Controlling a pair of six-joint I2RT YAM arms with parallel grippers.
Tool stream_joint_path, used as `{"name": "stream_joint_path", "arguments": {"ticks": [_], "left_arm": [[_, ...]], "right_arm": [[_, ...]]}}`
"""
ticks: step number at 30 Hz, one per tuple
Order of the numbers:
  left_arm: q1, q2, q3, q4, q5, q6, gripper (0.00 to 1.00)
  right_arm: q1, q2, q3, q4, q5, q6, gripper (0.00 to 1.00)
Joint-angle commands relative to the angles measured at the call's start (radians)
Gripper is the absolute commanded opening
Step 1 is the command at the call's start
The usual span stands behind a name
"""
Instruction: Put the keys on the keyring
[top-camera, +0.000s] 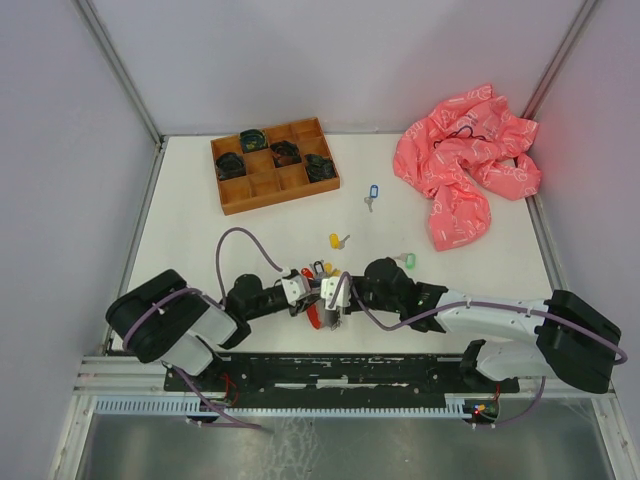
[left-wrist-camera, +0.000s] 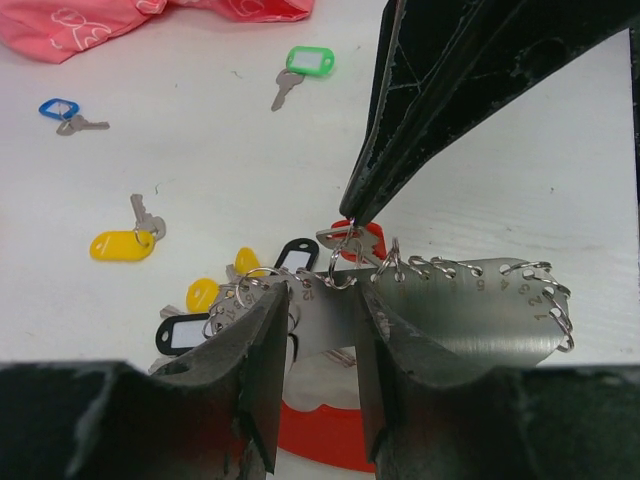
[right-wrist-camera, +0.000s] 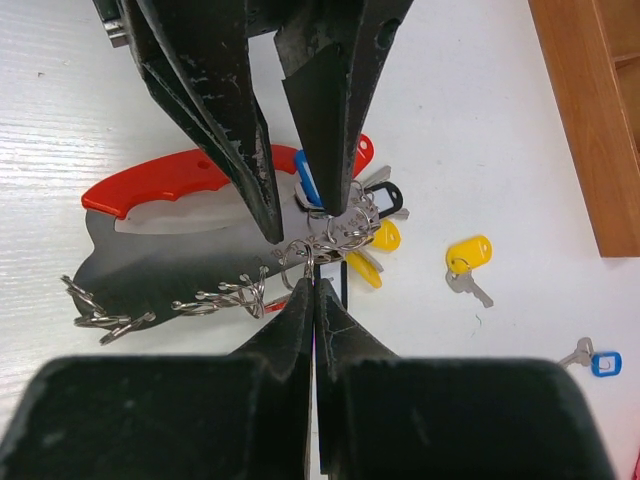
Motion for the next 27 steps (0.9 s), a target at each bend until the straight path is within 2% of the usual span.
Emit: {"name": "stream_joint_path", "arguments": {"ticks": [1,22,27], "left_arm": [[0.006,0.049,0.013,0.142,0.003,-0.051,0.4],[0.034,0.126,0.088,0.102,0.154,-0.074,0.36],[0.04,0.125,0.107,0.047,0.192,-0.061,0.33]], "right_arm": [[-0.006,-0.038,-0.004,0.075,-0.004,0.012,0.01],[-0.006,-0.047,0.011,0.039,-0.052,-0.016,0.01],[-0.007,-0.041,0.017,0.032,-0.067,-0.019,0.01]]}}
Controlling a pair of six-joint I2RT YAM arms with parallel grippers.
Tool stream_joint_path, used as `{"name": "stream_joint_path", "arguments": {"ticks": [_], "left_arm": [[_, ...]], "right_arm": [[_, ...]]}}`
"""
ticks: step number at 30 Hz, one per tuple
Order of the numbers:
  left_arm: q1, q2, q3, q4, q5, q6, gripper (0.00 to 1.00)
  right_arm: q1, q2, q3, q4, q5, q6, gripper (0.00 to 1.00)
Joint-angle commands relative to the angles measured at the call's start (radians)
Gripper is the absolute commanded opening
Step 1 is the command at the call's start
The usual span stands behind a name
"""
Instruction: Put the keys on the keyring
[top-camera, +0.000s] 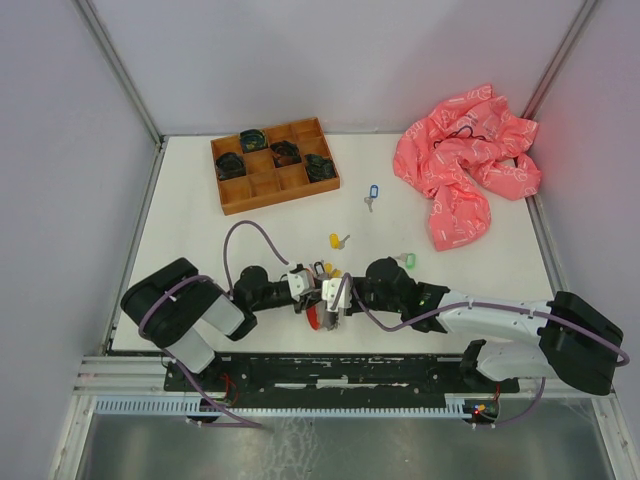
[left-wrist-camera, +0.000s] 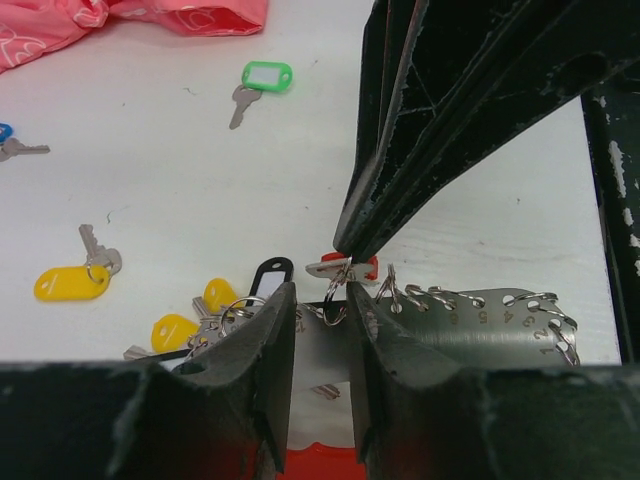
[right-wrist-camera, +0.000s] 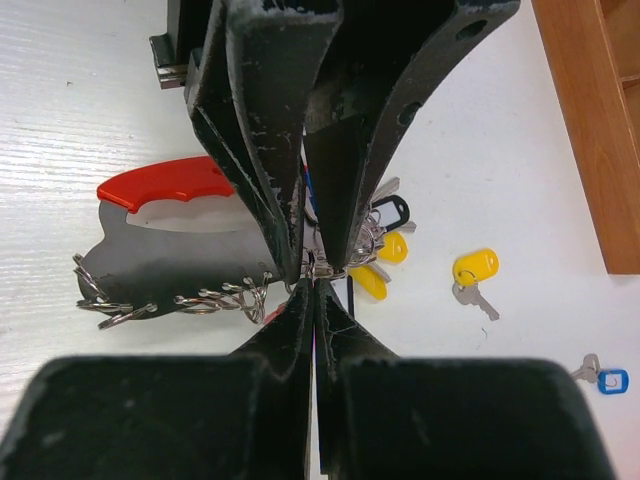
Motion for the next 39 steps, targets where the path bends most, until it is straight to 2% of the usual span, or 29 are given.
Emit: {"name": "stream_joint_path", "arguments": {"ticks": [1,3,7,8,17,22,26,29,39], "left_arm": [[0.007,0.001,0.041,-0.008,0.061,-0.017,0.32],[0.008,-0.002,0.051,-0.032,0.068,-0.009,0.26],[0.009,-0.013,0.048,-0.05,0.073,0.0,0.04],[0.011,-0.018,0.045,-0.051,0.072,0.001,0.03],[0.023,-0.066,0.031,-0.058,0.07,-0.018,0.03],[0.024,-0.111,0.038,-0.102,0.075,-0.024,0.03],[0.024,-0.137,0.039,-0.152,0.069,-0.011,0.03],[0.024,-0.146,0.043,-0.166,0.066,-0.016,0.03],[0.024,-0.141,0.069,-0.203,0.071,-0.059,0.03]], "right_arm": [[-0.002,-0.025,0.025,0.028,-0.029,-0.014,0.01],[-0.002,-0.023,0.033,0.019,-0.035,-0.016,0.01],[-0.002,-0.03,0.039,-0.026,-0.008,-0.007,0.01],[-0.002,-0.037,0.038,-0.039,0.006,0.004,0.01],[-0.001,-0.091,0.012,-0.134,0.098,0.118,0.01],[-0.002,-0.07,0.008,-0.108,0.082,0.152,0.01],[-0.002,-0.116,-0.027,-0.019,0.062,0.124,0.19],[-0.002,-0.134,-0.049,0.033,0.027,0.093,0.28],[-0.001,-0.049,-0.022,0.095,-0.085,0.045,0.34]]}}
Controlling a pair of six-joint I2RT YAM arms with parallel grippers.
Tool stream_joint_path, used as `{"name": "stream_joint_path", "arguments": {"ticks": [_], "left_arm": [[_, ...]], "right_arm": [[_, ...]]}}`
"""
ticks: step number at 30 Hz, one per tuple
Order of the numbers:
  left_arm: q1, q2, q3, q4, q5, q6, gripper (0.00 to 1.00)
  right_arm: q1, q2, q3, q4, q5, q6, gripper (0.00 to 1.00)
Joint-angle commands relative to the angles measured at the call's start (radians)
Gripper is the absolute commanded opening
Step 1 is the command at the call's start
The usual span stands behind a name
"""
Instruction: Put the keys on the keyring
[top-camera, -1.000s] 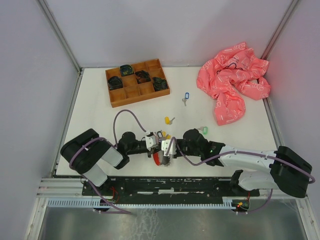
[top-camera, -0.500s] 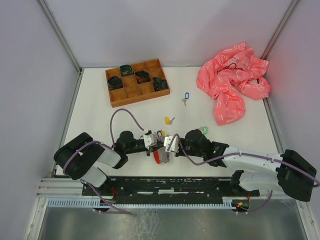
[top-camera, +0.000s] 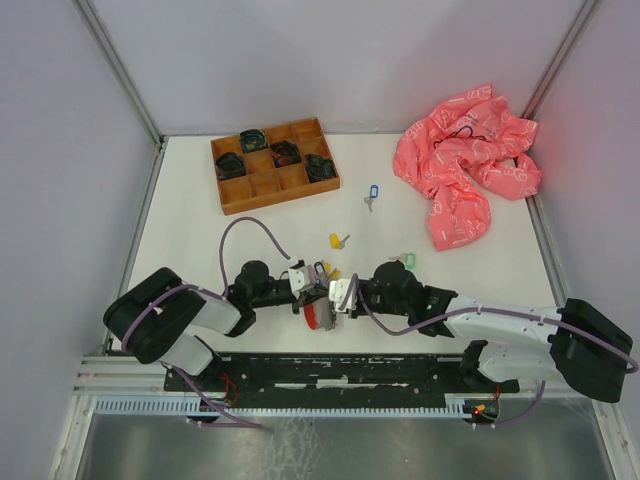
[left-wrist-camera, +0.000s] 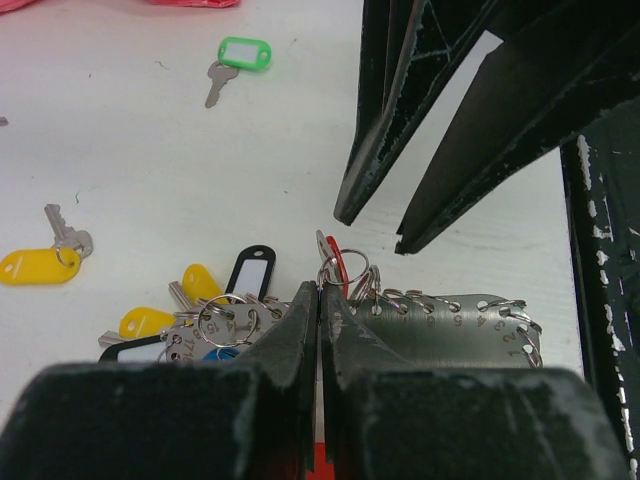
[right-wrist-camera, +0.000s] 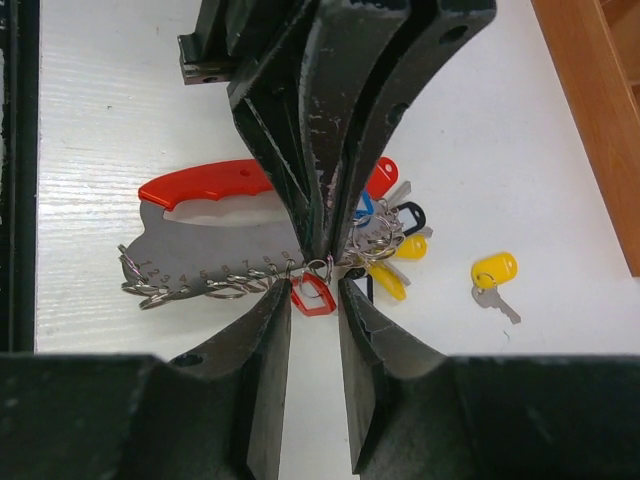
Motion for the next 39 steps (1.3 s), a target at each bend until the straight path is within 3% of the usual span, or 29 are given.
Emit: {"name": "stream_joint_path", "arguments": {"ticks": [1,11,29,31,36,39], "left_arm": [[0.004,-0.021,0.036,0.027,0.014,-0.047,0.03],[0.005,-0.013,0.048,0.023,0.02,-0.069,0.03],[0.004,-0.025,0.045,0.008,0.025,-0.068,0.03],[0.005,-0.029,0.045,0.008,0.026,-0.069,0.03],[0.006,-0.039,0.04,0.002,0.019,-0.066,0.03],[0.009,-0.05,0.032,0.006,0.0,-0.07,0.03]], "right_arm": [[-0.001,0.04,0.034,0.076,-0.058,-0.024,0.34],[-0.001,0.119,0.034,0.139,0.05,0.0,0.36],[0.0,0.144,0.048,0.116,0.069,0.015,0.25],[0.0,0.15,0.049,0.109,0.066,0.013,0.21],[-0.001,0.147,0.042,0.097,0.108,0.009,0.03],[0.0,0.132,0.029,0.097,0.132,0.011,0.01]]}}
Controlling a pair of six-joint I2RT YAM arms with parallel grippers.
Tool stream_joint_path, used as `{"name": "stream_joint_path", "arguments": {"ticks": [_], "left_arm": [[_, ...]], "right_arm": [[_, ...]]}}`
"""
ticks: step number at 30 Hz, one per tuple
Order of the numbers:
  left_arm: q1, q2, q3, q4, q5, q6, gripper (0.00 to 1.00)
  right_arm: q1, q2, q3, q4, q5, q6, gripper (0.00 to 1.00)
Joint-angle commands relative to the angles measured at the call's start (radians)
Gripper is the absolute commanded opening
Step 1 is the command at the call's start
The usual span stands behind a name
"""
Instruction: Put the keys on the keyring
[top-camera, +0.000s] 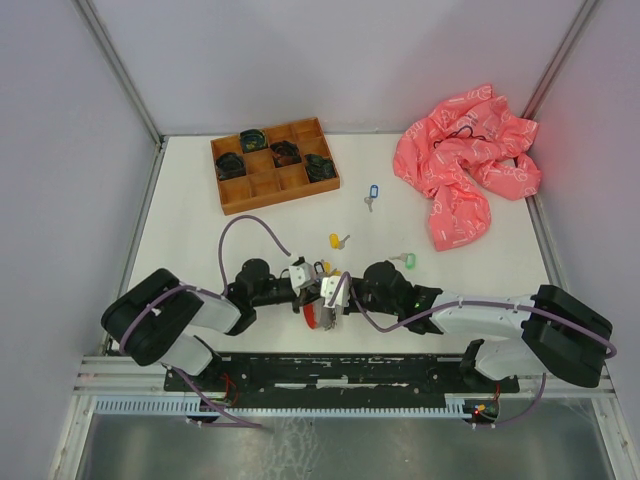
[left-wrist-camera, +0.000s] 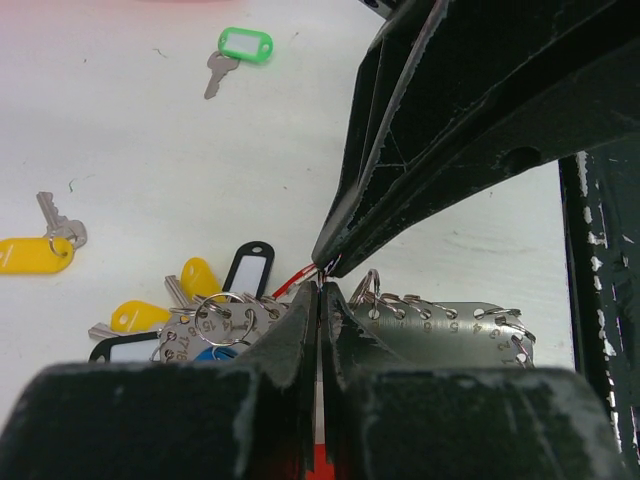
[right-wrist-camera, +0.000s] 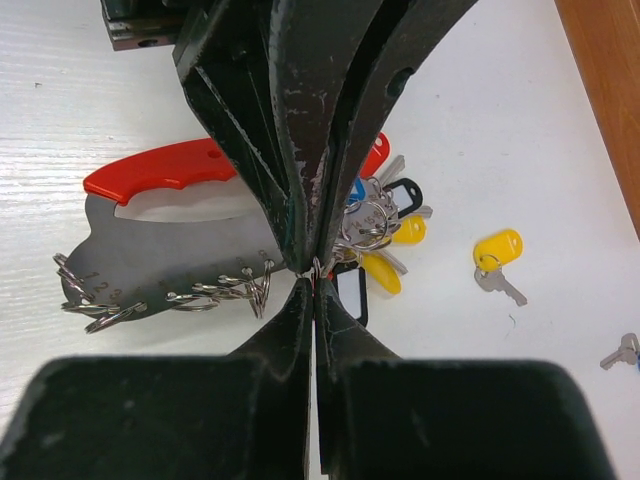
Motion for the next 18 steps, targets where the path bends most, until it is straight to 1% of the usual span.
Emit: {"name": "stream_joint_path", "arguments": {"ticks": [1,6,10,14,18], "left_arm": [[0.01,-0.046,0.009,0.07,-0.009,-0.041,0.03],[0.048,-0.072,-0.013,0.134,-0.016,-0.121,0.03],[0.049,-0.083,-0.018,0.162,-0.04,-0.163,0.03],[0.045,-0.058,-0.019,0.237,-0.052,-0.222,0.03],[0.036,-0.026,-0.04,0.308,-0.085,-0.25,0.03]], "right_arm": [[-0.001,-0.02,0.017,0.0,0.048,0.01,0.01],[-0.001,-0.018,-0.003,0.017,0.036,0.024,0.01],[0.002,-0.008,-0.01,0.058,0.003,0.026,0.01],[0.006,0.022,-0.006,0.119,-0.03,0.024,0.01],[0.011,0.037,-0.008,0.179,-0.038,0.022,0.01]]}}
